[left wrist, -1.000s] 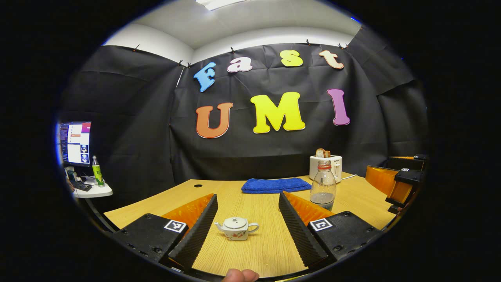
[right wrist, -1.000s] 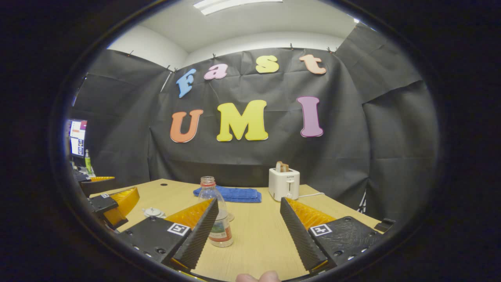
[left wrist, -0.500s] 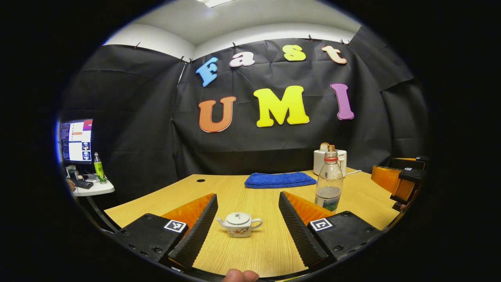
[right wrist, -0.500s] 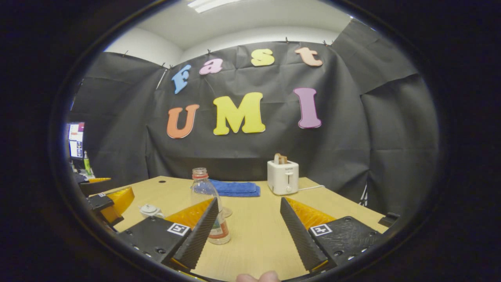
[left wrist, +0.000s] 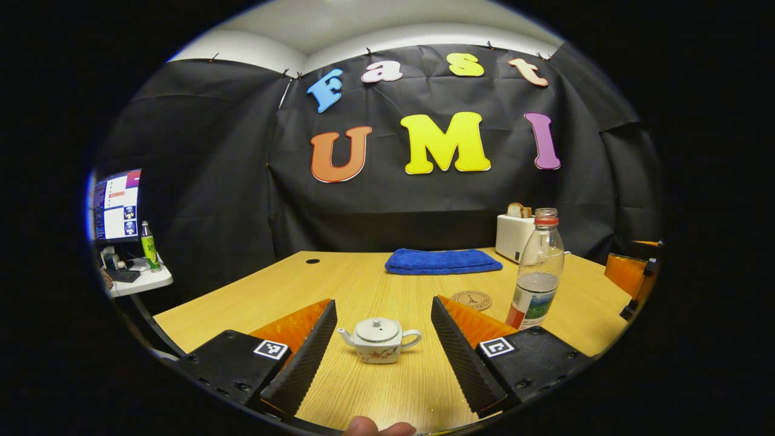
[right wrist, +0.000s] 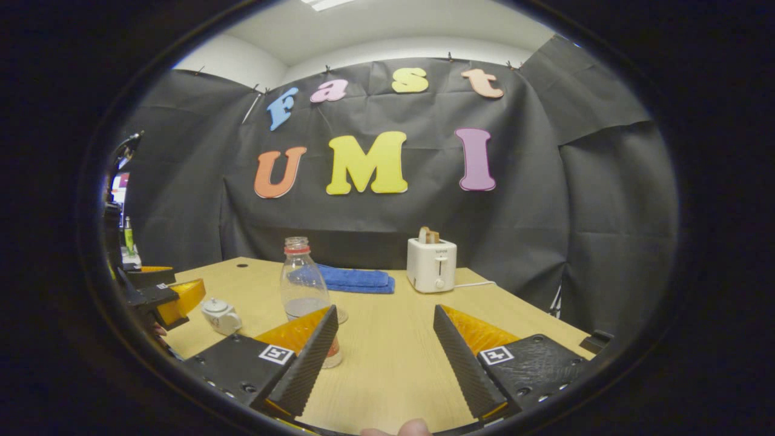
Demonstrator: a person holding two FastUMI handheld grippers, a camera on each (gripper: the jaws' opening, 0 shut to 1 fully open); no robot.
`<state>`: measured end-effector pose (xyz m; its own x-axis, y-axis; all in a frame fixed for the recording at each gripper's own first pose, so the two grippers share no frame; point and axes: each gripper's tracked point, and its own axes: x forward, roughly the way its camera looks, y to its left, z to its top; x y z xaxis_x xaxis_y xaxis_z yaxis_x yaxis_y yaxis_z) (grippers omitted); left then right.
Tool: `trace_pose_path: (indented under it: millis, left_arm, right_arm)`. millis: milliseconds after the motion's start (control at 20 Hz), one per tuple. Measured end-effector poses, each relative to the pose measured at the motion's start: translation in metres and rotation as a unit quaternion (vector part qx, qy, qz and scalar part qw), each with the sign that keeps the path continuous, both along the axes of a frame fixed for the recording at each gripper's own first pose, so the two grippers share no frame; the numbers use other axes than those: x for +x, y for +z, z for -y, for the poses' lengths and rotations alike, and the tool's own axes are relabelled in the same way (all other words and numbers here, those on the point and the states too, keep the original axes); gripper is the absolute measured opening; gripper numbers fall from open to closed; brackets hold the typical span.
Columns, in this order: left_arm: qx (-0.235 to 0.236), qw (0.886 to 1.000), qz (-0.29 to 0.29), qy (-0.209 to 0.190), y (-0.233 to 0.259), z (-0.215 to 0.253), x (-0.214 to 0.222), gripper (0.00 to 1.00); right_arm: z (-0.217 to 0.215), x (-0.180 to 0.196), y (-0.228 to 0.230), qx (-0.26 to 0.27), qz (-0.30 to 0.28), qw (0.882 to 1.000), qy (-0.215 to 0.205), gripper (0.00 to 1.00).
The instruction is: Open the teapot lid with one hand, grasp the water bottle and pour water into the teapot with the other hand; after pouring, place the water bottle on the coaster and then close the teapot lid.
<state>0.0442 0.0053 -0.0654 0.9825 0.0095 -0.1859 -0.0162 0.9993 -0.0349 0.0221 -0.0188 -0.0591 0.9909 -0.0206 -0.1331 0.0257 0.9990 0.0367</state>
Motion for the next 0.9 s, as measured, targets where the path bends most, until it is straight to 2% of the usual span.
trace_pose_path:
  millis: [200, 350, 550, 700, 750, 900]
  left_arm:
    - [0.009, 0.999, -0.037, 0.003, -0.025, -0.01, 0.02, 0.98]
    - [0.003, 0.998, -0.066, 0.0, -0.043, -0.011, 0.033, 0.94]
    - [0.01, 0.996, -0.086, -0.001, -0.051, -0.01, 0.045, 0.79]
    - [0.008, 0.996, -0.091, -0.005, -0.054, -0.01, 0.049, 0.61]
    - [0.008, 0.996, -0.092, -0.008, -0.055, -0.008, 0.049, 0.59]
    - [0.022, 0.996, -0.089, -0.013, -0.053, -0.004, 0.05, 0.43]
  right_arm:
    - [0.01, 0.006, -0.008, -0.013, -0.005, 1.0, -0.012, 0.97]
    - [0.017, 0.01, -0.013, -0.017, -0.013, 1.0, -0.021, 0.97]
    - [0.022, 0.018, -0.02, -0.019, -0.022, 0.999, -0.031, 0.95]
    - [0.021, 0.021, -0.022, -0.023, -0.025, 0.999, -0.031, 0.97]
    - [0.02, 0.021, -0.023, -0.023, -0.025, 0.999, -0.03, 0.97]
    - [0.016, 0.024, -0.024, -0.019, -0.025, 0.999, -0.02, 0.97]
